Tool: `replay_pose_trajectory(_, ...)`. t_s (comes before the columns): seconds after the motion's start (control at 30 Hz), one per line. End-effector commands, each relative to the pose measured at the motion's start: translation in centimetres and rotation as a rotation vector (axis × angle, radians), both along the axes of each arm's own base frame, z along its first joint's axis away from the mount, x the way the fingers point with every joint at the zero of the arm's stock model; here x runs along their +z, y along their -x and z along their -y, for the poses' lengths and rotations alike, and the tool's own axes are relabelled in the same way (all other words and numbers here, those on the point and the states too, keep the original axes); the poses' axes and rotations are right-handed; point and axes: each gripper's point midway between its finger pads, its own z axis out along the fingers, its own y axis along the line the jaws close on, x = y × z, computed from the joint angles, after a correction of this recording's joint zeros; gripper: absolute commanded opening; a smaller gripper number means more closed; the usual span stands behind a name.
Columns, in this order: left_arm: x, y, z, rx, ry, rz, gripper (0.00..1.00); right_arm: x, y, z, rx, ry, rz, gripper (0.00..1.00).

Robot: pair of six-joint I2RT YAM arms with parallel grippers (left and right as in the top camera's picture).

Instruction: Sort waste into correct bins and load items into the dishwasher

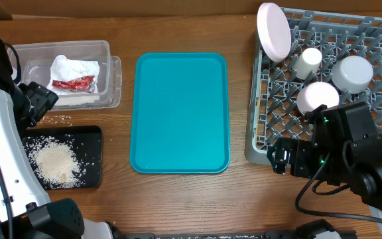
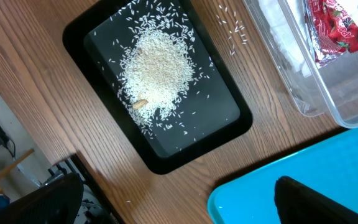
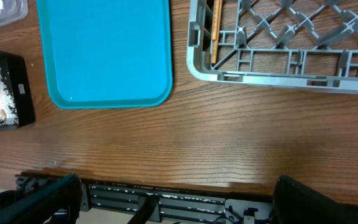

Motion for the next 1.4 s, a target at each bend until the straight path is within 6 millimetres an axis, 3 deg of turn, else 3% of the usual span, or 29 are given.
replay_pose_trajectory(0.0, -0.2, 0.0, -0.2, -0.015, -0.001, -0.012, 1.00, 0.1, 0.1, -0.1, -0.004, -0.012, 0.002, 1.00)
replay_pose_trajectory(0.33, -0.2, 0.0, -0.2, -0.015, -0.001, -0.013, 1.00, 0.2, -0.3, 0.0, 0.006, 0.003, 0.027, 1.00)
replay_pose_trajectory(0.5, -0.2, 0.0, -0.2, -0.015, -0.001, -0.012, 1.00, 1.8, -4.9, -1.0, 0.158, 0.030, 0.307, 1.00)
replay_pose_trajectory(0.6, -0.2, 0.0, -0.2, -0.015, -0.001, -0.012, 1.00, 2.0, -6.5, -1.6, 0.212, 0.028, 0.455, 1.00)
replay_pose_trajectory(1.03, -0.2, 0.0, -0.2, -0.015, -0.001, -0.012, 1.00, -5.6, -6.3, 1.1, 0.087, -0.043, 0.848, 1.00)
replay_pose_trajectory(1.37, -0.2, 0.0, -0.2, -0.015, -0.001, -0.012, 1.00, -7.0, -6.9, 1.9, 0.054, -0.054, 1.160, 1.00)
